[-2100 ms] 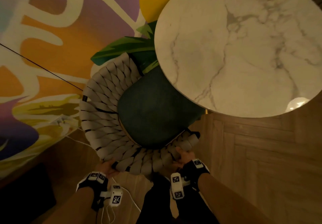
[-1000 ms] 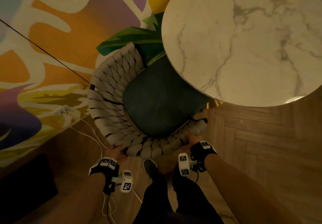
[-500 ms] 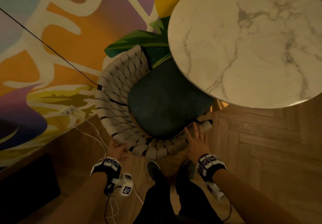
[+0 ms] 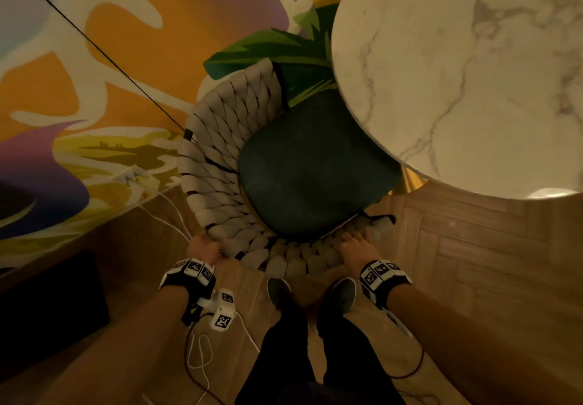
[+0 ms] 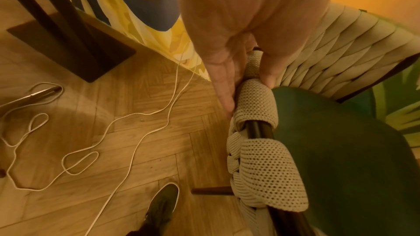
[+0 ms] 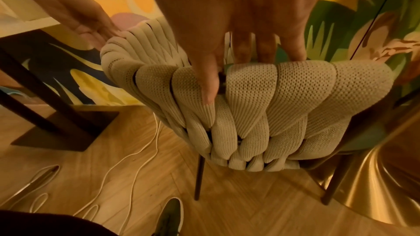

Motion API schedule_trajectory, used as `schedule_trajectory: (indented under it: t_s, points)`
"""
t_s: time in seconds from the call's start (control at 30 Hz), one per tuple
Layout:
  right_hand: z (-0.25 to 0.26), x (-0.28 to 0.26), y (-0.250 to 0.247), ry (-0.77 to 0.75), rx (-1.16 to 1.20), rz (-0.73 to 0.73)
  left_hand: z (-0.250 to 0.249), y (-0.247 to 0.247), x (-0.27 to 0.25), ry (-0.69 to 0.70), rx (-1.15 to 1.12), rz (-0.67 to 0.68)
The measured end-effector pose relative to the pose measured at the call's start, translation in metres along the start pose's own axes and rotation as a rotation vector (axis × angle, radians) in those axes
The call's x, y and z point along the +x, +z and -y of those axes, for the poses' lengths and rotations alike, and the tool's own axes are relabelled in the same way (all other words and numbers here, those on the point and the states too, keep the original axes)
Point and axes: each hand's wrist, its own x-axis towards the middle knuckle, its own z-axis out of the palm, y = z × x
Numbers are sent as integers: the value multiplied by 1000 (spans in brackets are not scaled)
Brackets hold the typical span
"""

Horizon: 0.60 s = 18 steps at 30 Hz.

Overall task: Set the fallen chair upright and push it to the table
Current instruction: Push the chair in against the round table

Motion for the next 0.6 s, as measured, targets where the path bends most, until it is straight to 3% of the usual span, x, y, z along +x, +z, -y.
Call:
schedule_trajectory:
  t_s: [0.2,0.4,0.6]
  points:
    - [22,3,-2,-10,57,8,15,-18,31,-67,-17,1]
    - [24,-1,1,0,54,8,3,-22,19,-41,100,17]
    - [28,2,-1,13,60,-15,1,-28,20,-24,64,62]
